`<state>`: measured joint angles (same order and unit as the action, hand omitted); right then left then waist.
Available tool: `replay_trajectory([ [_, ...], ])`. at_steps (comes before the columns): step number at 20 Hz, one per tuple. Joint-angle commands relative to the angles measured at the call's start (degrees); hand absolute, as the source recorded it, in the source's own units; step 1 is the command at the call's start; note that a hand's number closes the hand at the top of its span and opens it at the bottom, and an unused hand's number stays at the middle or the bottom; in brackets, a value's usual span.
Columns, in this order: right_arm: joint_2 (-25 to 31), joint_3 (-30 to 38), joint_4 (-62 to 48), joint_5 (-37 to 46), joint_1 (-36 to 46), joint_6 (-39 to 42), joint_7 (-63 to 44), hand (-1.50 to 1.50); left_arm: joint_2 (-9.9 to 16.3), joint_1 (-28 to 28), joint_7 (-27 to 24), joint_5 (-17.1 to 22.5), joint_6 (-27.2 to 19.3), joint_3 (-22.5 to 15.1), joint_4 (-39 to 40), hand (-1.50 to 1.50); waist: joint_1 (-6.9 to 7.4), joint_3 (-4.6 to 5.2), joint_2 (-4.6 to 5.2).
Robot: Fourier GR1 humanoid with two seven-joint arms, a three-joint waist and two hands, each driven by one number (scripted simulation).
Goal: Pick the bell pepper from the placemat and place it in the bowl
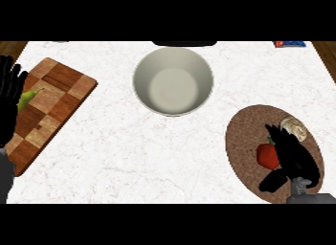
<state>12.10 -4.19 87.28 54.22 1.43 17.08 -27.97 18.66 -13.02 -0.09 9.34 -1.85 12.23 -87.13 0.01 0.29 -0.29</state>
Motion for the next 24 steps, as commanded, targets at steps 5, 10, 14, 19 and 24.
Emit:
replay_trajectory([
  [5, 1.76, 1.25, -4.22, 2.12, 2.06, -4.41, 6.31, 1.50, 1.21, -5.08, 0.57, -0.61, 0.89, 1.46, 4.29, 0.00, -0.09, -0.30, 0.30],
  [10, 2.20, 1.48, -2.49, 3.59, 0.36, -6.94, 8.59, 1.50, -2.24, -0.35, 1.21, -1.63, -0.89, -0.25, -1.75, 0.00, 0.01, -0.30, 0.24],
  [14, 2.88, 1.98, 2.33, 5.01, -6.80, -6.69, 4.99, 1.50, 0.72, -1.62, 0.77, -0.26, 1.35, 2.15, 0.58, 0.00, -0.52, -0.27, 0.16],
  [19, 5.99, 9.13, 12.15, 1.44, -21.19, -5.35, 2.17, 1.50, -1.75, 3.46, -0.89, -0.30, 0.48, 1.86, -1.37, 0.00, -1.72, -0.18, -0.20],
  [24, 3.97, 9.33, 21.73, 3.07, -28.73, -7.10, 2.11, 1.50, -0.85, 1.36, 2.67, -1.08, 0.65, 0.98, -3.69, 0.00, -0.51, -0.28, 0.16],
])
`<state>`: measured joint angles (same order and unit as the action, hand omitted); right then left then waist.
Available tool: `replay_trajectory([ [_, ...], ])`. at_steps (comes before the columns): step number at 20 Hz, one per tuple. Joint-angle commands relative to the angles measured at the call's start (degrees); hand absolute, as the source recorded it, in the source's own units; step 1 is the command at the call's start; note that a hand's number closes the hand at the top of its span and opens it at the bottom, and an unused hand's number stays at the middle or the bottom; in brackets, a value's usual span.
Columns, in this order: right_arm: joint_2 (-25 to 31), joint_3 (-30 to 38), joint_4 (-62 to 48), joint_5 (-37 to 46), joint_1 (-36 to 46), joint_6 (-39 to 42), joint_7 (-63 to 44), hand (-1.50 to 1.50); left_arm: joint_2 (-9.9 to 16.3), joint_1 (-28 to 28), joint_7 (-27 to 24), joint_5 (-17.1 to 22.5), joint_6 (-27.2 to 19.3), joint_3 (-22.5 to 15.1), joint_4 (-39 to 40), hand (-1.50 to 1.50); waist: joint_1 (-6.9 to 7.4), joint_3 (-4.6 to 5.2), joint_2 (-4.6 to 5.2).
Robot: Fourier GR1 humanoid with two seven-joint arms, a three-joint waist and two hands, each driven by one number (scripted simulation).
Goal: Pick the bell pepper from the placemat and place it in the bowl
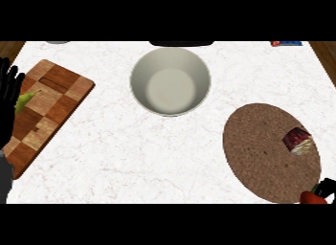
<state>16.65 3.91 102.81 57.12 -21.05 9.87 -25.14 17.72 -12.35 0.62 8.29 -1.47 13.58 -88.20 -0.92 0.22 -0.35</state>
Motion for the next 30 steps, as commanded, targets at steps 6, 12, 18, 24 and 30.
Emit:
replay_trajectory([
  [6, 1.10, 5.97, 23.98, 0.98, -7.43, 4.09, -7.14, 1.50, 0.56, -2.28, -0.93, -0.52, 0.28, 0.76, 3.18, 0.00, 0.03, -0.15, 0.24],
  [12, -1.02, 2.51, 42.11, -2.66, -7.08, 9.04, -8.55, 1.50, -1.55, -0.70, -2.96, -1.41, -0.15, -0.64, 2.21, 0.00, 0.28, -0.13, 0.14],
  [18, -0.40, -0.16, 47.09, -3.89, 3.20, 11.37, -11.57, 1.50, 0.08, -2.76, -0.59, -0.43, 0.95, 0.14, 3.92, 0.00, 0.24, -0.01, 0.09],
  [24, -5.71, -4.63, 42.53, -6.96, 20.74, 14.36, -18.48, 1.50, -0.18, -1.69, -1.49, -1.20, 0.87, -0.42, 2.58, 0.00, 1.67, 0.00, 0.15],
  [30, -13.41, -11.60, 31.98, -3.09, 43.51, 21.12, -33.14, 1.50, 1.12, -5.28, 1.04, 0.30, 1.88, 0.49, 4.21, 0.00, 1.92, -0.04, 0.35],
])
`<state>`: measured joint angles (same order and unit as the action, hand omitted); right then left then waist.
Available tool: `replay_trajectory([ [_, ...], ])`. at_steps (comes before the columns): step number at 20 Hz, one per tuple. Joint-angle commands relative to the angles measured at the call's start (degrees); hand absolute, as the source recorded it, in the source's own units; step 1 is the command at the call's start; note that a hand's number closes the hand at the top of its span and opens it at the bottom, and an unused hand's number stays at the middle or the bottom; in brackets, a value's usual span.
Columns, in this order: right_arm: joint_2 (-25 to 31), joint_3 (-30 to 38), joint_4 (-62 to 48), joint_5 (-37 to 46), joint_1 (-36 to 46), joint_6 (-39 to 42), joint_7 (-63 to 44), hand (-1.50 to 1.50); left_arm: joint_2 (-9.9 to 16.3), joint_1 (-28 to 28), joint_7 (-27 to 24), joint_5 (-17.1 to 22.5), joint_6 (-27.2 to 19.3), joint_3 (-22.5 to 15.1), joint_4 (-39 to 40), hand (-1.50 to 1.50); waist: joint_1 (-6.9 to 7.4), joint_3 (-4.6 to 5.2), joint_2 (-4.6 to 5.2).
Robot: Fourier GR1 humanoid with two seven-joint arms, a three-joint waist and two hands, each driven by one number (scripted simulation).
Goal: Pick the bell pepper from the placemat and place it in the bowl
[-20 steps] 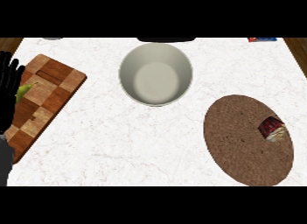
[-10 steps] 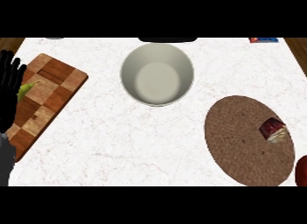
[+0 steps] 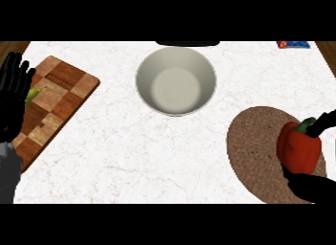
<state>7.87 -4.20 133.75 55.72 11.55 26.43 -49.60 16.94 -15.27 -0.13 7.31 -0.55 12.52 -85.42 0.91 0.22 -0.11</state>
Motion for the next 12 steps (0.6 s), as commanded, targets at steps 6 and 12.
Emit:
replay_trajectory([
  [6, -7.72, 0.08, -16.66, -4.05, 31.32, 5.39, -14.15, 1.50, -1.50, 1.65, -0.57, -0.87, -0.76, -0.91, -1.73, 0.00, 0.32, -0.12, 0.07],
  [12, -7.83, -4.64, -32.97, -6.45, 35.64, -5.10, -15.86, 1.50, -0.23, 1.01, -2.82, 0.53, 1.13, 1.14, 1.53, 0.00, 0.56, -0.13, 0.28],
])
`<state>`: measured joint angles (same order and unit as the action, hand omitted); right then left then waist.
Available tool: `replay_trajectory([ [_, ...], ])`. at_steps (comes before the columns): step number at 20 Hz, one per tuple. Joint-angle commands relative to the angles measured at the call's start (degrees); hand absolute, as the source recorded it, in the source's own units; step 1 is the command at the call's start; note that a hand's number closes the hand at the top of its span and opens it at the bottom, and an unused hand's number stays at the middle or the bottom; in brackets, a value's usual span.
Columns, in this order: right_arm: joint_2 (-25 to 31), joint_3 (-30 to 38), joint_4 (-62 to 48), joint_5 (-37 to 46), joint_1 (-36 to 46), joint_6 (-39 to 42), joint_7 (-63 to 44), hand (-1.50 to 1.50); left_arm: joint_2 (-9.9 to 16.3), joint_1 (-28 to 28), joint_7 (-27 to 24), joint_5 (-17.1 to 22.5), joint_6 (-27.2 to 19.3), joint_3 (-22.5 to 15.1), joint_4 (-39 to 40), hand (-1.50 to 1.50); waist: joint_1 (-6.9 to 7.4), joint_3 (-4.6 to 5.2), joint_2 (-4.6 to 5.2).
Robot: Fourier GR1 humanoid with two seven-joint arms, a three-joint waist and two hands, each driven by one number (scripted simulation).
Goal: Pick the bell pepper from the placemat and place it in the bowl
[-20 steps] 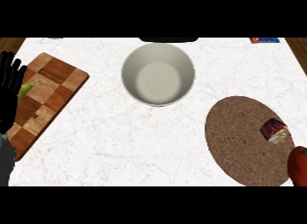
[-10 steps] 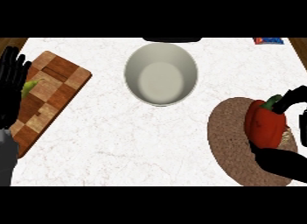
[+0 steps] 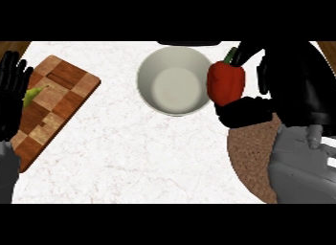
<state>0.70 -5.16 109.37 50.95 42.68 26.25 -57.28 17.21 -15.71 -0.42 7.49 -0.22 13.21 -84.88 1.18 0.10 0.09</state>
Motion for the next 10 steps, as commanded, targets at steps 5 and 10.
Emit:
replay_trajectory([
  [5, -0.68, -5.14, -23.13, -2.51, 6.25, -15.04, -3.67, 1.50, -2.35, 0.37, 1.77, -1.21, -1.73, -2.33, -3.44, 0.00, 0.61, -0.09, 0.15],
  [10, -0.69, -6.84, -36.02, 0.15, 5.13, -24.01, 4.40, 1.50, -1.16, 1.63, -2.72, 0.04, 0.72, 0.16, 0.95, 0.00, -0.02, -0.07, 0.23],
])
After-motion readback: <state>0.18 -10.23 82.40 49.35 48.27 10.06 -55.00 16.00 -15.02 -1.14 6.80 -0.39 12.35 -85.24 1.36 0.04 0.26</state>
